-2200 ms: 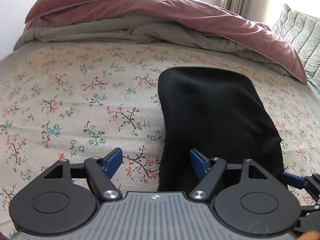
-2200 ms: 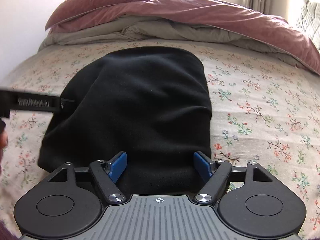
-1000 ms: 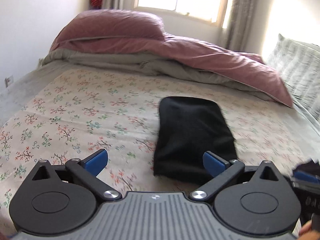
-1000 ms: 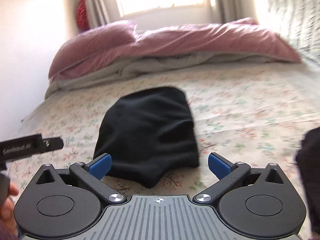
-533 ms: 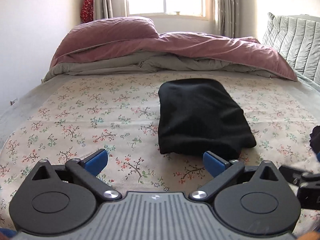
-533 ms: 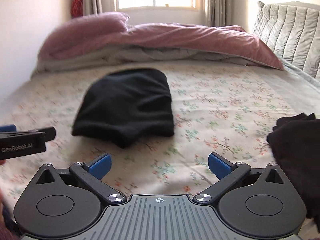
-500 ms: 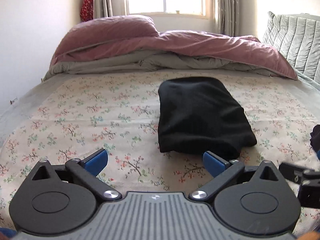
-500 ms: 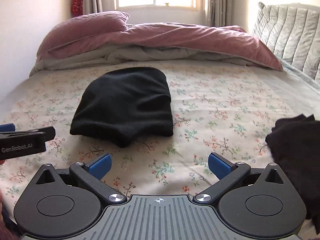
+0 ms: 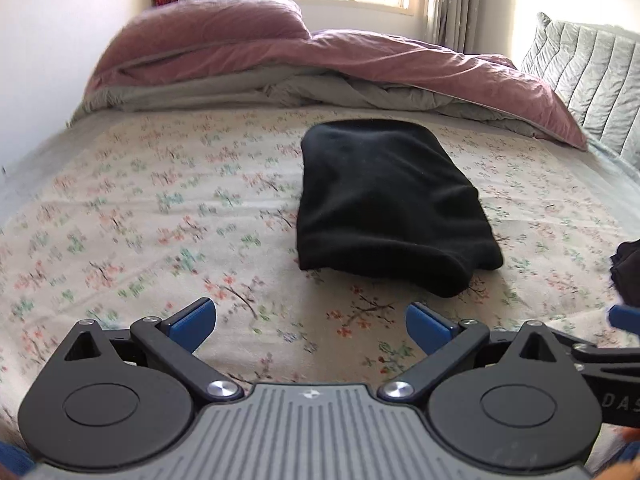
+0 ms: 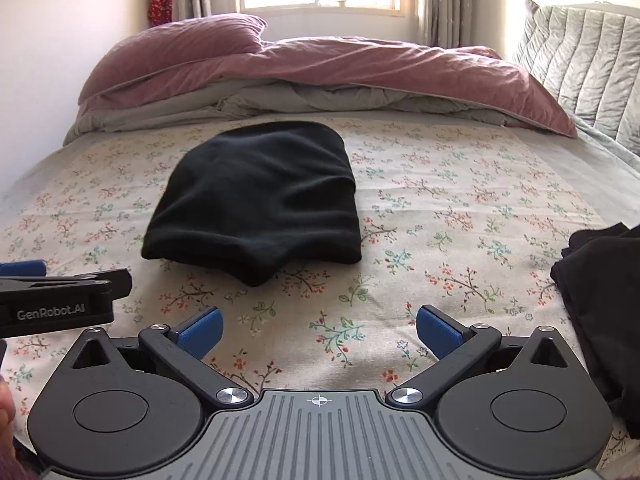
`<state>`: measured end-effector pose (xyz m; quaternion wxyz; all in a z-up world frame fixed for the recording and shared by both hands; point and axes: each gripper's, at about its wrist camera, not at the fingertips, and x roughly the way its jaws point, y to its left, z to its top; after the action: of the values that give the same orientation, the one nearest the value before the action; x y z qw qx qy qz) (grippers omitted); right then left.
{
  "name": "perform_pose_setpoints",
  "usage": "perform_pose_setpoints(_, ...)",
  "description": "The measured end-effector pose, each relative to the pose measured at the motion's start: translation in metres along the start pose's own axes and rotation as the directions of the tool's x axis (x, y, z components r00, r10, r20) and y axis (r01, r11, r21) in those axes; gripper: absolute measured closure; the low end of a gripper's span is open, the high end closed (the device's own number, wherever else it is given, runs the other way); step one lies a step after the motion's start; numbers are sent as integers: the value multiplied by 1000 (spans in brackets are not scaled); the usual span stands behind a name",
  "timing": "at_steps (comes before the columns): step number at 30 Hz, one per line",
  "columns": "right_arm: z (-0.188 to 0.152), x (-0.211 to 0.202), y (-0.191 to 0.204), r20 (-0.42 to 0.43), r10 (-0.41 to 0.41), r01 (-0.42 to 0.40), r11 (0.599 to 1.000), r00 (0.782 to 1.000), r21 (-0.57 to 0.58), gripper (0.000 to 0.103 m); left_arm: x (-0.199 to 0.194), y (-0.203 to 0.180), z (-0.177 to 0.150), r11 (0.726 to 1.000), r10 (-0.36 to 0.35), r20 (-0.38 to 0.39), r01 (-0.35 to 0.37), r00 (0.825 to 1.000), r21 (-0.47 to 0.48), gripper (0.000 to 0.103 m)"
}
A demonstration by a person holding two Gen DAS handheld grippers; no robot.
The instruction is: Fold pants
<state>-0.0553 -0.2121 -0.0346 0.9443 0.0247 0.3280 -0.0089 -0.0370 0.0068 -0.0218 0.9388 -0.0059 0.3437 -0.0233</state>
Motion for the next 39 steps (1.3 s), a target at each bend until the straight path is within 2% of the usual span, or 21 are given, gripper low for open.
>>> perform_pose_setpoints(7, -2, 4, -6, -14, -7, 7, 1000, 1000, 21, 0, -1, -7, -3, 1000, 8, 9, -8, 1000, 19, 0)
perform_pose_setpoints(18, -2, 4, -5, -19, 24, -24, 1000, 1000, 14, 0, 4, -8, -3, 1000, -2, -24, 3, 1000, 7, 0)
perform_pose_setpoints(23, -2, 5, -5, -23, 18, -18, 1000, 1000, 10, 0, 7, -10, -4, 1000, 22, -36, -21, 999, 16, 0)
perform_pose_setpoints(39, -3, 6, -4, -31, 27, -27, 1000, 999, 15, 0, 9, -14, -5, 999, 28, -51, -27, 998, 21, 0)
